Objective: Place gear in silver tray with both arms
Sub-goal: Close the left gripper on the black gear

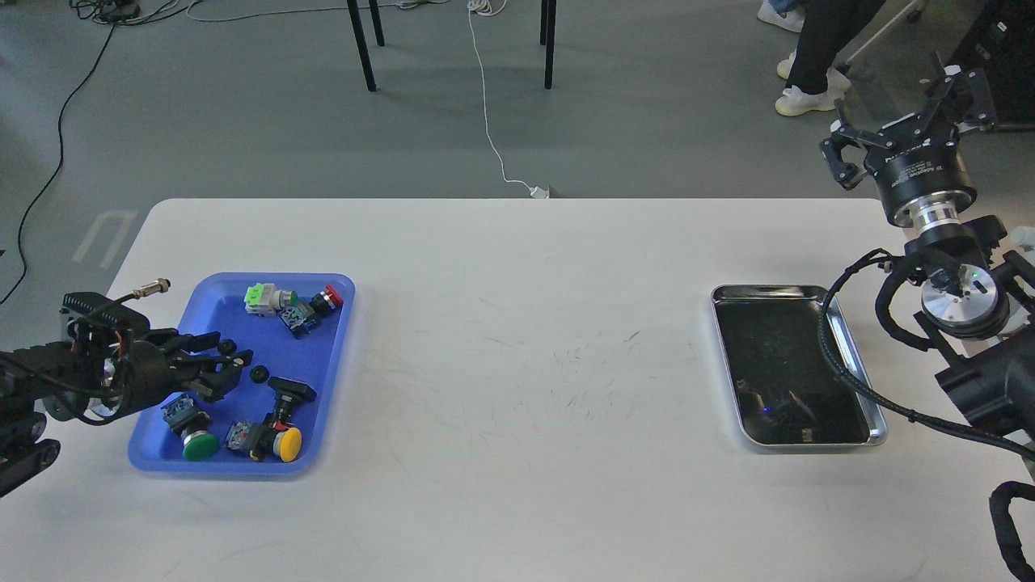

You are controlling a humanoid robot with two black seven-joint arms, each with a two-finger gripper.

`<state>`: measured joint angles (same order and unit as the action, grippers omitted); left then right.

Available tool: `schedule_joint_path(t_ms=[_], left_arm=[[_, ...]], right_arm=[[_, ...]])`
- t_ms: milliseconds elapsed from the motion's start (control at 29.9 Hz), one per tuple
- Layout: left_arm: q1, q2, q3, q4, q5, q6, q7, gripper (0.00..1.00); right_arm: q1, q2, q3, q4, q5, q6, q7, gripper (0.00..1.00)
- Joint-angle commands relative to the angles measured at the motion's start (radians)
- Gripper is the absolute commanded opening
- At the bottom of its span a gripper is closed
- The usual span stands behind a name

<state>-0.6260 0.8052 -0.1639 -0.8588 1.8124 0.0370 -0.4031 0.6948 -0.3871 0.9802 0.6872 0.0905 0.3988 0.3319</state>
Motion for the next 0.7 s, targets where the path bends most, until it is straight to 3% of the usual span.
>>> schedule_joint_path(t_ms=[0, 669], left_arm=[[-0.003, 0.0, -0.002, 0.001, -0.002, 0.0, 0.001, 0.56], [0.003, -0.001, -0.005, 0.018, -0.034, 0.015, 0.01, 0.56]], right_arm=[[0.0, 0.0, 0.0, 0.0, 0.0, 0.0, -0.001, 0.99], [0.0, 0.0, -0.003, 0.0, 0.0, 0.0, -0.001, 0.99]])
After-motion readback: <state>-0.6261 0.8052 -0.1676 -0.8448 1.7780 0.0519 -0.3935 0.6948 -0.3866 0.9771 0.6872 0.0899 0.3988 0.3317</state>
